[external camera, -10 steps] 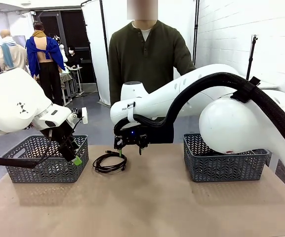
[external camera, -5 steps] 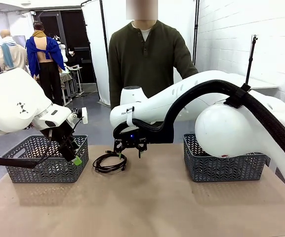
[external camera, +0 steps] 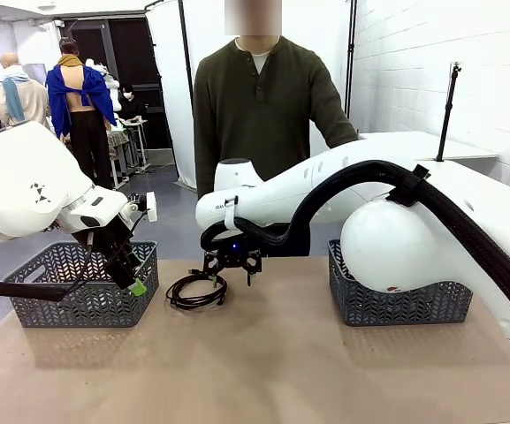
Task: Organize the cables according to human instructions.
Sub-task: Pick up a bundle of cables and place it in the basket indicated by the human.
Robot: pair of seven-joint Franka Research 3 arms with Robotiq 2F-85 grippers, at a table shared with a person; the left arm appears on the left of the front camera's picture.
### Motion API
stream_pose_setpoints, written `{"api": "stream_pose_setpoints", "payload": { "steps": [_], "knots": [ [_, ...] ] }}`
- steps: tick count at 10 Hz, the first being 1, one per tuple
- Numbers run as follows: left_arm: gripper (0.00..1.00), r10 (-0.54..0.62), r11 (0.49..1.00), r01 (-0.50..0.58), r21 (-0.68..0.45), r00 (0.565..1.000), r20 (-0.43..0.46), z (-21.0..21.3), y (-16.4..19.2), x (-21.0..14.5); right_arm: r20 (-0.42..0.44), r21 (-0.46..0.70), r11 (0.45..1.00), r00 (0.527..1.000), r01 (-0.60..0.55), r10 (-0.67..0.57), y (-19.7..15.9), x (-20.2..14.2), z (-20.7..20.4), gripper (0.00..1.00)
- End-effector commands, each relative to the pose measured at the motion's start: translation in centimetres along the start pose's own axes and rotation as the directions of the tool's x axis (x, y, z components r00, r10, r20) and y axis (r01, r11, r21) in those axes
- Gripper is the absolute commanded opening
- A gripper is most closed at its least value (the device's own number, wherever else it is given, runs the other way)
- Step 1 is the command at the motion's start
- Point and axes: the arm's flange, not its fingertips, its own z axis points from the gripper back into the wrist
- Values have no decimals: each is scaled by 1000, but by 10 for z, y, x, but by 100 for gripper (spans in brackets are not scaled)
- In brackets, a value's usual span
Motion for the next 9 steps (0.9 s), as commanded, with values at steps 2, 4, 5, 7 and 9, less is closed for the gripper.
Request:
{"api": "stream_pose_setpoints", "payload": {
  "steps": [2, 4, 5, 7, 9],
  "knots": [
    [100, -1, 1000, 1, 4, 1000, -1, 1, 0, 1, -11, -33, 999, 1000, 24, -25, 15, 16, -4, 100],
    [100, -1, 1000, 1, 4, 1000, -1, 1, 0, 1, -10, -46, 999, 1000, 26, -26, 17, 17, -8, 100],
    [100, -1, 1000, 1, 4, 1000, -1, 1, 0, 1, -11, -55, 998, 1000, 24, -24, 18, 18, -10, 100],
    [100, -1, 1000, 1, 4, 1000, -1, 1, 0, 1, -18, -70, 997, 999, 29, -30, 17, 18, -14, 100],
    [100, -1, 1000, 1, 4, 1000, -1, 1, 0, 1, -27, -82, 996, 999, 30, -32, 17, 19, -18, 100]
  ]
}}
